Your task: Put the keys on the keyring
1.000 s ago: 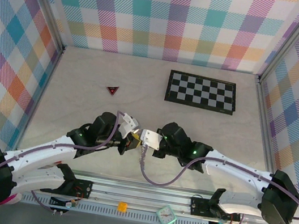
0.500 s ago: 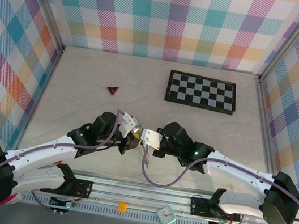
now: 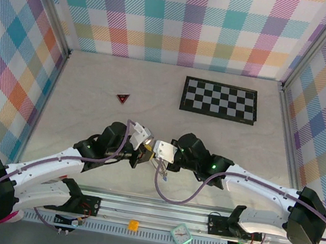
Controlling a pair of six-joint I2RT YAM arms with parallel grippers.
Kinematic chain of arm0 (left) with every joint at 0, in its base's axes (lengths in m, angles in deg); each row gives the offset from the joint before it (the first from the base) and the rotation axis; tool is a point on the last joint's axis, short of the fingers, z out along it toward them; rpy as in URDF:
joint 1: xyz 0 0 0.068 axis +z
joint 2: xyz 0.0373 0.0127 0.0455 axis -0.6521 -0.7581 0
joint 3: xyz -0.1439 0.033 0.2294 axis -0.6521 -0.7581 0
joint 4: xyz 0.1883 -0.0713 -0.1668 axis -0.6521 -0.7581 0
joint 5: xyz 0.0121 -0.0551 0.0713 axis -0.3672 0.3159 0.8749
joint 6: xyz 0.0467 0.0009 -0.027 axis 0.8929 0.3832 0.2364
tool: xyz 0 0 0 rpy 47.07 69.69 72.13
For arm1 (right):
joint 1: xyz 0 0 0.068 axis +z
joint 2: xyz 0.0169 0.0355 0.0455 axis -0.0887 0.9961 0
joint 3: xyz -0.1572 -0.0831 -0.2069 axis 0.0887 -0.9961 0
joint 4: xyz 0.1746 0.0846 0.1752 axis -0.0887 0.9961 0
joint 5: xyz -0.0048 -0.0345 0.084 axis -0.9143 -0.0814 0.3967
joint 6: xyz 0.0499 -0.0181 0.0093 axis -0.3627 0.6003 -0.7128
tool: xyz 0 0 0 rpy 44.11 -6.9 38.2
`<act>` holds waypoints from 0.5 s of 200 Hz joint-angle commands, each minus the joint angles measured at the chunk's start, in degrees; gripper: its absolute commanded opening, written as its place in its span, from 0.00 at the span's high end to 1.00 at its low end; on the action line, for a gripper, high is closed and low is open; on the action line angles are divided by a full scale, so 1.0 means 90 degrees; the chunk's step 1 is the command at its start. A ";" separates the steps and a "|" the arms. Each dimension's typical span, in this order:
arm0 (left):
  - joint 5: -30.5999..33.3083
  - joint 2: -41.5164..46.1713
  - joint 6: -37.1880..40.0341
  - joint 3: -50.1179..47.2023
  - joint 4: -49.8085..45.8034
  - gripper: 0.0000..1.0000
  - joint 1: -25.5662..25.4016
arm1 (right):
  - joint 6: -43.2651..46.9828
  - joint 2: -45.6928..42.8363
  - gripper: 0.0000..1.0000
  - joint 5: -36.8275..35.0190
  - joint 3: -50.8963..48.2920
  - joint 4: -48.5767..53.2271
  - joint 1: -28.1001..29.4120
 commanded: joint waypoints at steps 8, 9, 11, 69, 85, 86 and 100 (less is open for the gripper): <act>0.0023 0.0014 -0.0134 0.0256 0.0390 1.00 -0.0029 | 0.0097 -0.0142 1.00 0.0405 -0.0143 0.0064 0.0107; 0.0023 0.0014 -0.0134 0.0261 0.0390 1.00 -0.0024 | 0.0099 -0.0143 1.00 0.0410 -0.0139 0.0058 0.0106; 0.0023 0.0006 -0.0129 0.0257 0.0397 1.00 -0.0028 | 0.0101 -0.0136 1.00 0.0425 -0.0146 0.0054 0.0105; 0.0029 -0.0010 -0.0144 0.0286 0.0455 1.00 -0.0029 | 0.0132 -0.0083 1.00 0.0636 -0.0138 0.0169 0.0124; 0.0043 -0.0013 -0.0144 0.0277 0.0429 1.00 -0.0027 | 0.0165 -0.0090 1.00 0.0577 -0.0137 0.0192 0.0124; 0.0048 -0.0010 -0.0144 0.0276 0.0429 1.00 -0.0023 | 0.0162 -0.0093 1.00 0.0574 -0.0136 0.0200 0.0124; 0.0061 -0.0013 -0.0144 0.0276 0.0434 1.00 -0.0029 | 0.0177 -0.0114 1.00 0.0470 -0.0156 0.0227 0.0124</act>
